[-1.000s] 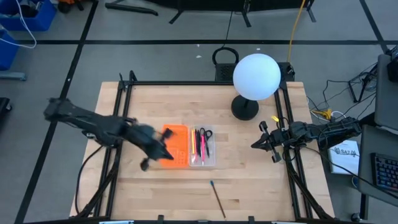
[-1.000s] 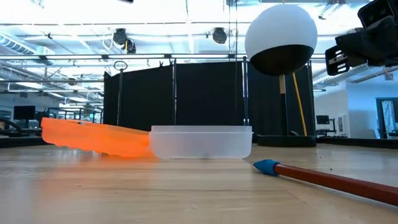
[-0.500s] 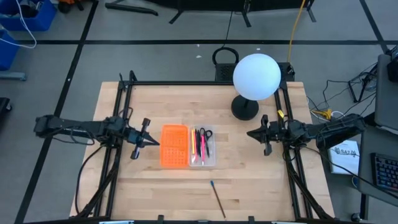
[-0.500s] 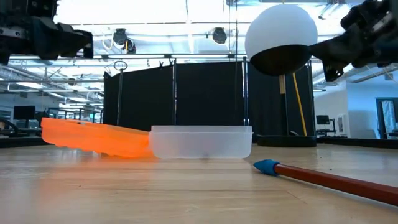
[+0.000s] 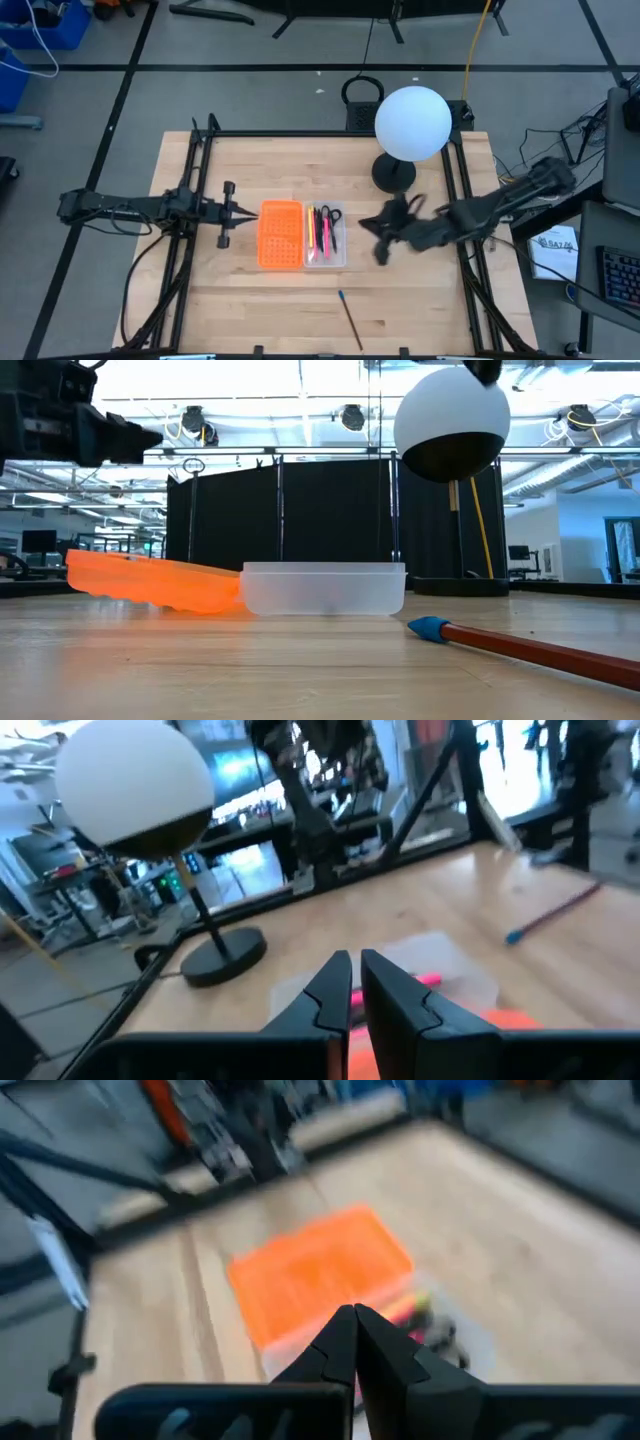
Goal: Pick & place school supplies into a supply box
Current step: Put the brown pencil into the orange supply box
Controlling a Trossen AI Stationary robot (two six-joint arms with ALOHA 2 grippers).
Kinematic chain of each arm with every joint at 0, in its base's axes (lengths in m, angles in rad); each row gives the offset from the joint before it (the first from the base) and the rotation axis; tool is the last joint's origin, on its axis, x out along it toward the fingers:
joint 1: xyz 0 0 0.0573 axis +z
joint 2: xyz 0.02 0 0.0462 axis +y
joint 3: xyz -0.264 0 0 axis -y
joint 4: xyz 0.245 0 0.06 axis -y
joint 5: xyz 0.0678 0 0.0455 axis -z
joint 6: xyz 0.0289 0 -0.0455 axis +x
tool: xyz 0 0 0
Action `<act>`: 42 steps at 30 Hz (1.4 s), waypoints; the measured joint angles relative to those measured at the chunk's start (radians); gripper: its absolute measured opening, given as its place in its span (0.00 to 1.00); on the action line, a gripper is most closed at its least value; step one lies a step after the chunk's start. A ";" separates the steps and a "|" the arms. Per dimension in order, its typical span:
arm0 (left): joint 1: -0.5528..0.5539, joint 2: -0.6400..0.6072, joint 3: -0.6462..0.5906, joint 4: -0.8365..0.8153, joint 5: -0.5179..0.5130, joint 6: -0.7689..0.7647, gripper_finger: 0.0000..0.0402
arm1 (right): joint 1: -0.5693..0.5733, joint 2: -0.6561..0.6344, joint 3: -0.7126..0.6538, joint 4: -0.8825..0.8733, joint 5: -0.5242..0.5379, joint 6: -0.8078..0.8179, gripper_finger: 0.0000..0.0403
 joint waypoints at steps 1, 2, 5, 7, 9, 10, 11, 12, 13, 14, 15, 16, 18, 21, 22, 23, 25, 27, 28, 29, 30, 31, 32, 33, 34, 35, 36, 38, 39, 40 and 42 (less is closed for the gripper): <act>0.001 0.000 0.000 -0.013 -0.005 0.014 0.09 | 0.006 0.071 0.101 -0.116 -0.002 0.066 0.00; 0.001 0.001 0.000 -0.023 -0.012 0.023 0.09 | 0.012 0.139 0.195 -0.232 -0.004 0.138 0.00; 0.000 0.000 0.000 -0.051 -0.028 0.018 0.09 | 0.022 0.321 0.445 -0.535 -0.077 0.374 0.00; 0.000 0.000 0.000 -0.091 -0.037 0.001 0.09 | 0.028 0.428 0.578 -0.652 -0.158 0.502 0.00; 0.000 0.000 0.000 -0.134 -0.039 -0.004 0.09 | 0.030 0.520 0.668 -0.706 -0.243 0.589 0.00; 0.000 0.000 0.000 -0.153 -0.043 -0.002 0.09 | 0.028 0.563 0.698 -0.717 -0.293 0.633 0.00; 0.000 0.001 0.000 -0.162 -0.044 0.003 0.09 | 0.023 0.602 0.718 -0.719 -0.341 0.678 0.00; 0.000 0.001 0.000 -0.158 -0.046 0.008 0.09 | 0.017 0.637 0.729 -0.715 -0.387 0.722 0.00; 0.000 0.001 0.000 -0.144 -0.051 0.013 0.09 | 0.009 0.670 0.734 -0.705 -0.432 0.762 0.00; 0.000 0.001 0.000 -0.127 -0.053 0.013 0.09 | 0.003 0.702 0.736 -0.692 -0.476 0.794 0.00; 0.000 0.001 0.000 -0.113 -0.053 0.013 0.09 | 0.001 0.734 0.736 -0.686 -0.522 0.823 0.00; 0.000 0.000 0.000 -0.105 -0.053 0.012 0.09 | -0.001 0.766 0.735 -0.686 -0.564 0.843 0.00; 0.000 0.000 0.000 -0.097 -0.053 0.012 0.09 | 0.000 0.829 0.734 -0.694 -0.610 0.855 0.00; 0.000 0.001 0.000 -0.092 -0.053 0.012 0.09 | 0.005 0.888 0.734 -0.696 -0.633 0.853 0.00; 0.000 0.001 0.000 -0.081 -0.053 0.012 0.09 | 0.005 0.898 0.734 -0.690 -0.633 0.853 0.00; 0.000 0.000 0.000 -0.068 -0.053 0.012 0.09 | 0.005 0.907 0.734 -0.674 -0.633 0.853 0.00; 0.000 0.000 0.000 -0.055 -0.053 0.011 0.09 | 0.007 0.916 0.734 -0.644 -0.631 0.848 0.02; 0.000 0.000 0.000 -0.055 -0.053 0.011 0.09 | 0.008 0.916 0.734 -0.614 -0.630 0.850 0.07; 0.000 0.000 0.000 -0.055 -0.053 0.012 0.09 | 0.009 0.913 0.734 -0.606 -0.631 0.861 0.09; 0.000 0.000 0.000 -0.055 -0.053 0.013 0.09 | 0.010 0.907 0.734 -0.605 -0.630 0.874 0.13; 0.000 0.000 0.000 -0.055 -0.052 0.019 0.09 | 0.010 0.905 0.734 -0.609 -0.629 0.885 0.16; 0.000 0.000 0.000 -0.055 -0.052 0.024 0.09 | 0.011 0.904 0.734 -0.616 -0.629 0.900 0.20; 0.000 0.000 0.000 -0.055 -0.052 0.024 0.09 | 0.011 0.904 0.733 -0.619 -0.629 0.920 0.24; 0.000 0.000 0.000 -0.055 -0.052 0.024 0.09 | 0.010 0.904 0.724 -0.618 -0.630 0.938 0.28; 0.000 0.000 0.000 -0.054 -0.052 0.024 0.09 | 0.010 0.905 0.715 -0.618 -0.629 0.954 0.31; 0.000 0.000 0.000 -0.054 -0.052 0.024 0.09 | 0.009 0.906 0.706 -0.618 -0.629 0.960 0.35; 0.000 0.000 0.000 -0.054 -0.052 0.024 0.09 | 0.009 0.906 0.698 -0.618 -0.629 0.960 0.38; 0.000 0.000 0.000 -0.054 -0.052 0.024 0.09 | 0.010 0.906 0.684 -0.611 -0.632 0.955 0.43; 0.000 0.000 0.000 -0.054 -0.052 0.024 0.09 | 0.012 0.905 0.676 -0.598 -0.638 0.955 0.45; 0.000 0.000 0.000 -0.054 -0.052 0.024 0.09 | 0.012 0.905 0.667 -0.582 -0.653 0.953 0.47; 0.000 0.000 0.000 -0.051 -0.052 0.024 0.09 | 0.014 0.906 0.655 -0.553 -0.660 0.950 0.49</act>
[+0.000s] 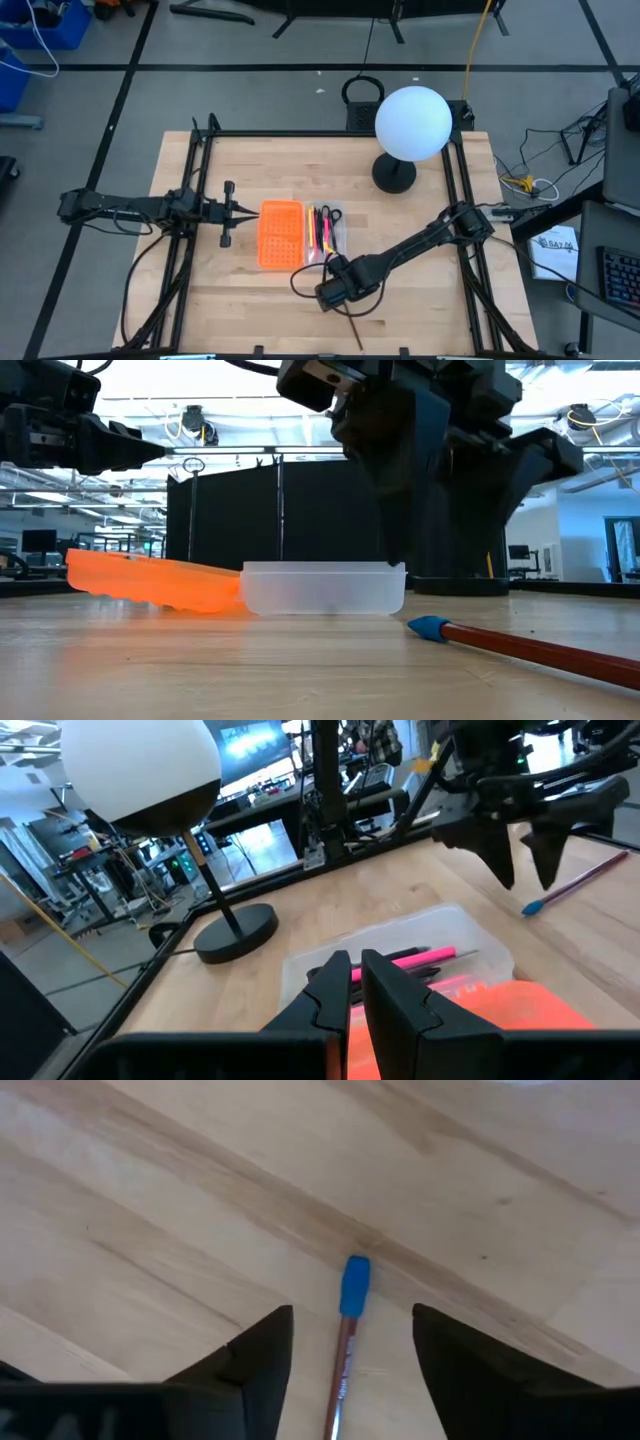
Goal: Pick & place school supplies into a supply box
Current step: Put the brown pencil into the orange supply box
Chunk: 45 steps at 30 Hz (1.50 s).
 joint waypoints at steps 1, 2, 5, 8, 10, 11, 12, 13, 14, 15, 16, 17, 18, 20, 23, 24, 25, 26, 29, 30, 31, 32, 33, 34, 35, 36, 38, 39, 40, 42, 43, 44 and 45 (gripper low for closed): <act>0.000 0.000 0.000 0.000 0.000 0.000 0.09 | 0.002 0.000 -0.002 0.010 0.000 0.000 0.50; 0.000 0.000 0.000 0.000 0.000 0.000 0.09 | 0.004 0.000 -0.003 0.019 0.000 -0.001 0.50; 0.000 0.000 0.000 0.002 0.000 0.000 0.09 | 0.009 -0.001 -0.002 0.027 0.005 0.003 0.50; 0.000 0.000 0.000 0.003 0.000 0.000 0.09 | 0.013 0.000 -0.002 0.020 0.009 0.006 0.50; 0.000 0.000 0.000 0.003 0.000 0.000 0.09 | 0.015 0.009 -0.002 0.024 0.011 0.002 0.50; 0.000 0.000 0.000 0.003 0.001 0.000 0.09 | 0.015 0.016 -0.002 0.022 0.011 0.002 0.50; 0.000 0.000 0.000 0.003 0.001 0.000 0.09 | 0.015 0.026 -0.002 0.022 0.008 0.001 0.50; 0.000 0.000 0.000 0.003 0.001 0.000 0.09 | 0.015 0.039 -0.002 0.026 0.007 -0.001 0.50; 0.000 0.000 0.000 0.003 0.001 0.000 0.09 | 0.015 0.051 -0.002 0.031 0.004 -0.004 0.50; 0.000 0.000 0.000 0.003 0.001 0.000 0.09 | 0.015 0.064 -0.002 0.035 0.002 -0.012 0.50; 0.000 0.000 0.000 0.003 0.002 0.000 0.09 | 0.015 0.075 -0.002 0.041 -0.004 -0.022 0.50; 0.000 0.000 0.000 0.003 0.002 0.001 0.09 | 0.014 0.082 -0.001 0.039 -0.015 -0.026 0.50; 0.000 0.000 0.000 0.003 0.002 0.001 0.09 | 0.013 0.085 0.000 0.036 -0.018 -0.033 0.50; 0.000 0.000 0.000 0.003 0.002 0.001 0.09 | 0.009 0.097 0.003 0.033 -0.016 -0.049 0.50; 0.000 0.000 0.000 0.000 0.002 0.000 0.09 | 0.006 0.102 0.003 0.021 -0.019 -0.059 0.50; 0.000 0.000 0.000 0.000 0.002 -0.001 0.09 | 0.004 0.103 0.003 0.018 -0.019 -0.072 0.50; 0.000 0.000 0.000 -0.001 0.002 -0.006 0.09 | 0.002 0.103 0.002 0.016 -0.019 -0.086 0.50; 0.000 0.000 0.000 -0.002 0.002 -0.013 0.09 | 0.001 0.103 0.002 0.015 -0.019 -0.095 0.50; 0.000 0.000 0.000 -0.003 0.002 -0.020 0.09 | -0.005 0.105 0.001 0.012 -0.021 -0.100 0.44; 0.000 0.000 0.000 -0.003 0.002 -0.021 0.09 | -0.008 0.105 0.001 0.010 -0.023 -0.101 0.41; 0.000 0.000 0.000 -0.004 0.002 -0.023 0.09 | -0.011 0.105 0.001 0.008 -0.024 -0.101 0.38; 0.000 0.000 0.000 -0.004 0.002 -0.024 0.09 | -0.012 0.105 0.000 0.006 -0.024 -0.103 0.34; 0.000 0.000 0.000 -0.004 0.002 -0.024 0.09 | -0.013 0.105 0.000 0.005 -0.022 -0.106 0.30; 0.000 0.000 0.000 -0.004 0.002 -0.024 0.09 | -0.014 0.105 0.000 0.003 -0.017 -0.113 0.26; 0.000 0.000 0.000 -0.004 0.002 -0.024 0.09 | -0.016 0.106 -0.001 0.002 -0.013 -0.125 0.21; 0.000 0.000 0.000 -0.004 0.002 -0.024 0.09 | -0.017 0.106 -0.001 0.001 -0.010 -0.140 0.17; 0.000 0.000 0.000 -0.004 0.002 -0.023 0.09 | -0.019 0.106 -0.001 0.002 -0.004 -0.173 0.08; 0.000 0.000 0.000 -0.004 0.002 -0.023 0.09 | -0.019 0.106 -0.001 0.003 -0.003 -0.185 0.05; 0.000 0.000 0.000 -0.004 0.001 -0.022 0.09 | -0.020 0.106 -0.002 0.003 -0.002 -0.194 0.04; 0.000 0.000 0.000 -0.004 0.000 -0.013 0.09 | -0.025 0.105 -0.002 0.003 -0.004 -0.201 0.05; 0.000 0.000 0.000 -0.004 0.000 -0.008 0.09 | -0.026 0.100 -0.002 0.004 -0.004 -0.200 0.06; 0.000 0.000 0.000 -0.004 -0.001 -0.001 0.09 | -0.027 0.093 -0.004 0.006 -0.004 -0.196 0.08; 0.000 0.000 0.000 -0.004 -0.001 0.004 0.09 | -0.030 0.088 -0.005 0.008 -0.004 -0.191 0.08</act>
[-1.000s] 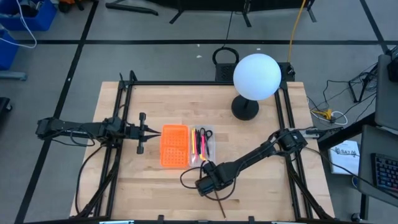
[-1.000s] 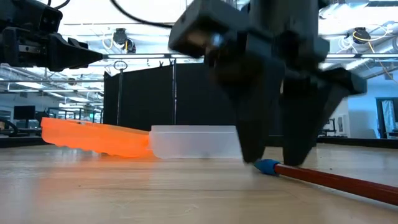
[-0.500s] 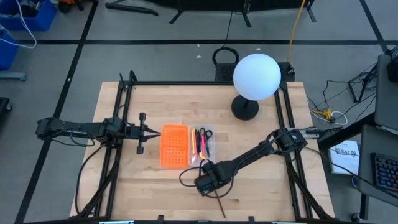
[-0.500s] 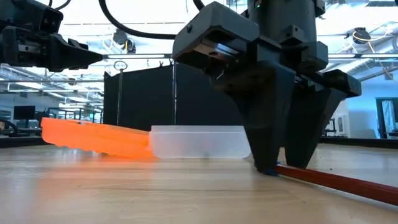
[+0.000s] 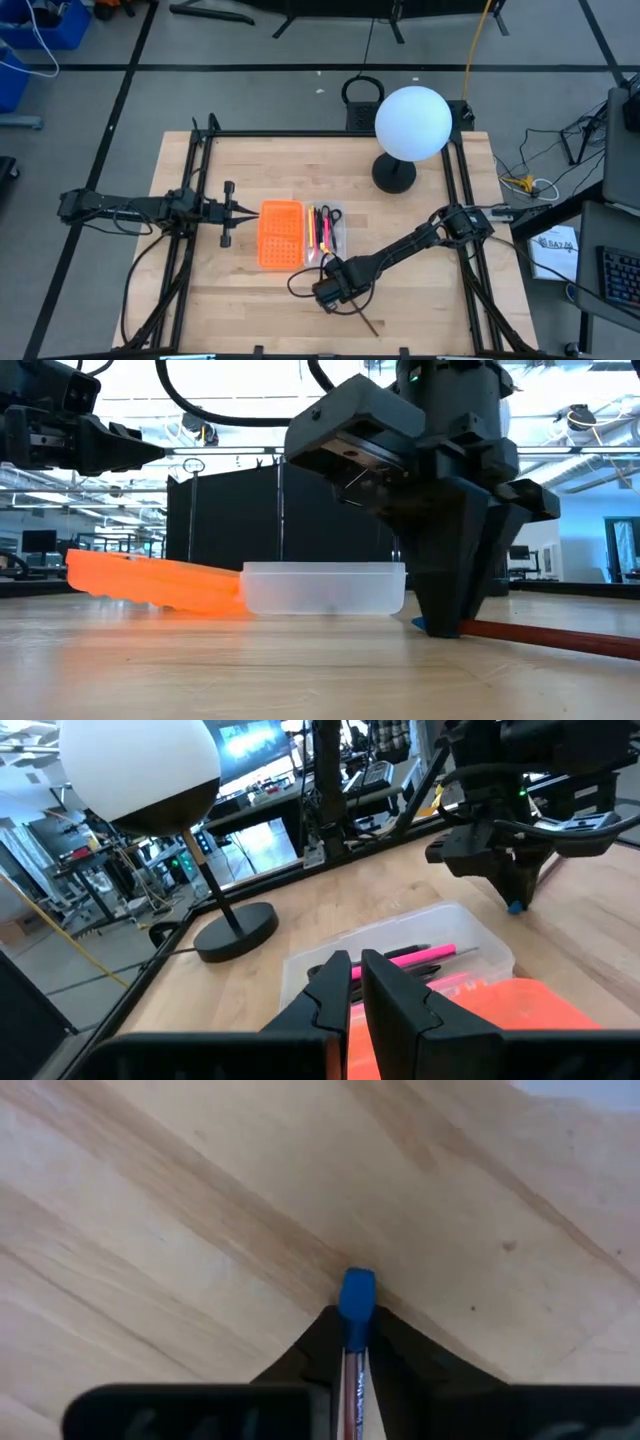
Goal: Pick & place school supplies into a supply box
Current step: Put the brown pencil into the orange supply box
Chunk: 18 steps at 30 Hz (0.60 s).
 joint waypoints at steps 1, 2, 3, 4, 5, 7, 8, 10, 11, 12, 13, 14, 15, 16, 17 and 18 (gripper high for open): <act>0.000 0.000 0.000 0.000 0.000 0.003 0.09 | -0.002 -0.010 -0.002 0.005 0.003 0.004 0.09; 0.000 0.000 0.000 0.001 0.000 0.003 0.09 | -0.004 -0.021 -0.003 0.017 0.012 0.007 0.08; 0.000 0.000 0.000 0.002 0.000 0.003 0.09 | -0.007 -0.035 -0.004 0.031 0.019 0.006 0.07; 0.000 0.000 0.000 0.003 0.000 0.003 0.09 | -0.010 -0.053 -0.004 0.048 0.019 0.006 0.05; 0.000 0.000 0.000 0.003 0.000 0.003 0.09 | -0.011 -0.078 -0.004 0.066 0.020 0.006 0.04; 0.000 0.000 0.000 0.003 -0.001 0.008 0.09 | -0.012 -0.131 -0.002 0.109 0.018 0.012 0.04; 0.000 0.000 0.000 0.002 -0.003 0.010 0.09 | -0.014 -0.155 0.000 0.136 0.014 0.025 0.04; 0.000 0.000 0.000 0.002 -0.011 0.010 0.09 | -0.015 -0.202 -0.001 0.170 0.025 0.055 0.04; 0.000 0.000 0.000 0.002 -0.017 0.010 0.09 | -0.019 -0.226 -0.001 0.183 0.048 0.058 0.04; 0.000 0.000 0.000 0.001 -0.024 0.010 0.09 | -0.026 -0.252 -0.001 0.187 0.096 0.059 0.04; 0.000 0.000 0.000 0.001 -0.030 0.010 0.09 | -0.036 -0.278 -0.001 0.187 0.149 0.057 0.04; 0.000 0.000 0.000 0.001 -0.035 0.010 0.09 | -0.050 -0.304 -0.001 0.188 0.201 0.051 0.04; 0.000 0.001 0.000 0.001 -0.037 0.010 0.09 | -0.067 -0.327 0.001 0.189 0.250 0.035 0.04; 0.000 0.001 0.000 0.000 -0.040 0.010 0.09 | -0.087 -0.344 0.001 0.190 0.297 0.011 0.04; 0.000 0.001 0.000 0.000 -0.046 0.010 0.09 | -0.110 -0.356 0.001 0.194 0.332 -0.015 0.04; 0.000 0.001 0.000 0.001 -0.055 0.010 0.09 | -0.135 -0.365 0.001 0.198 0.353 -0.043 0.04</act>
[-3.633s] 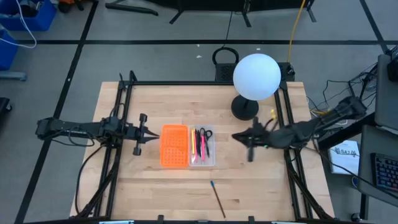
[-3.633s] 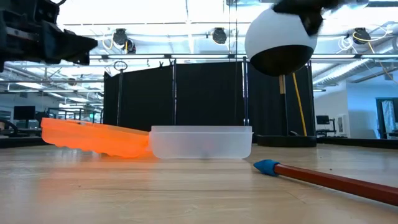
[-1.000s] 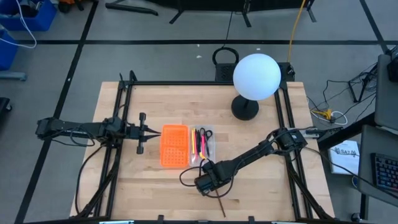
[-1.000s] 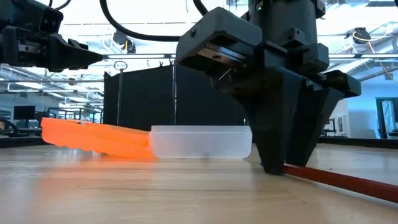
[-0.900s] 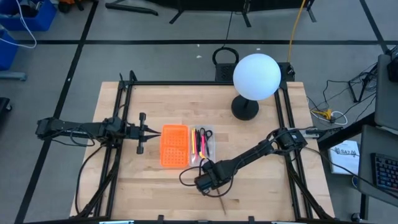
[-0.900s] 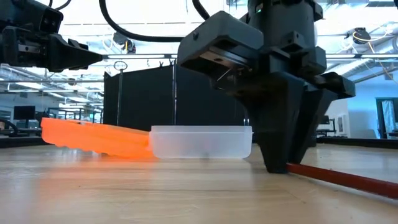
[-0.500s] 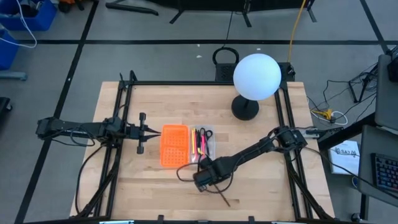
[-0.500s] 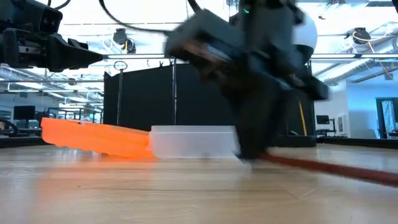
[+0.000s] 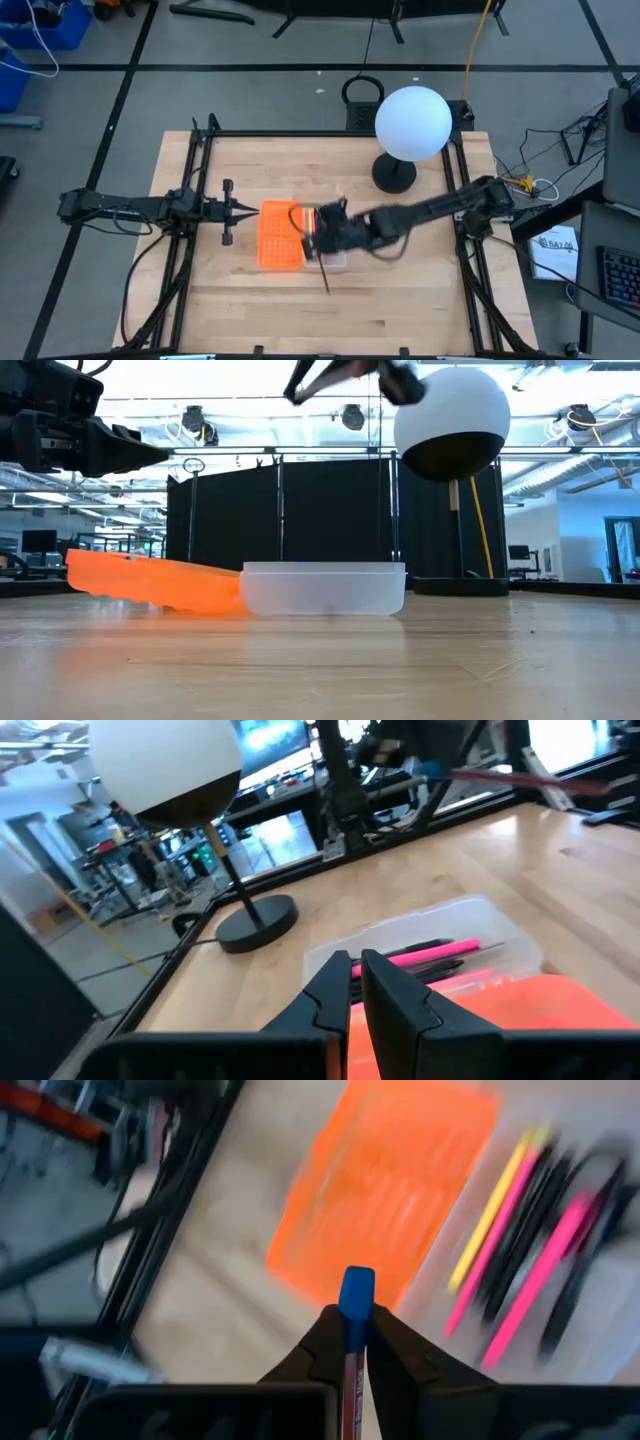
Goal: Pick & place school supplies into a supply box
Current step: Put the brown pencil into the orange supply box
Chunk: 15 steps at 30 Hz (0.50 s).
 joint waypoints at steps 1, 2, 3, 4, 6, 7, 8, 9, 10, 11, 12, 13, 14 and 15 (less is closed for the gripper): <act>0.000 0.000 0.000 0.000 -0.013 -0.005 0.09 | -0.027 -0.005 0.000 0.001 0.006 -0.027 0.04; 0.000 0.000 0.000 -0.001 -0.027 -0.008 0.09 | -0.054 -0.006 0.000 0.000 0.004 -0.050 0.04; 0.000 0.000 0.000 0.000 -0.043 -0.011 0.09 | -0.081 -0.006 0.000 0.000 -0.004 -0.066 0.04; 0.000 0.000 0.000 -0.001 -0.058 -0.011 0.09 | -0.107 -0.006 -0.001 0.001 -0.013 -0.080 0.04; 0.000 0.000 0.000 -0.001 -0.088 -0.010 0.09 | -0.157 -0.008 -0.029 0.048 -0.060 -0.110 0.04; 0.000 0.000 0.000 -0.001 -0.101 -0.006 0.09 | -0.181 -0.009 -0.054 0.086 -0.086 -0.123 0.04; 0.000 0.000 0.000 -0.001 -0.109 -0.002 0.09 | -0.202 -0.009 -0.085 0.129 -0.110 -0.129 0.04; 0.000 0.000 0.000 -0.001 -0.116 0.003 0.09 | -0.222 -0.008 -0.119 0.167 -0.129 -0.129 0.04; 0.000 0.000 0.000 -0.001 -0.120 0.009 0.09 | -0.240 -0.006 -0.155 0.199 -0.144 -0.131 0.04; 0.000 0.000 0.000 -0.001 -0.120 0.012 0.09 | -0.257 -0.004 -0.187 0.231 -0.166 -0.133 0.04; 0.000 0.000 0.000 -0.001 -0.120 0.015 0.09 | -0.273 -0.004 -0.223 0.272 -0.191 -0.136 0.04; 0.000 0.000 0.000 0.001 -0.121 0.015 0.09 | -0.287 -0.005 -0.257 0.312 -0.214 -0.135 0.04; 0.000 0.000 0.000 0.003 -0.121 0.016 0.09 | -0.301 -0.007 -0.290 0.349 -0.234 -0.133 0.04; 0.000 0.000 0.000 0.005 -0.121 0.016 0.09 | -0.312 -0.008 -0.325 0.390 -0.245 -0.128 0.04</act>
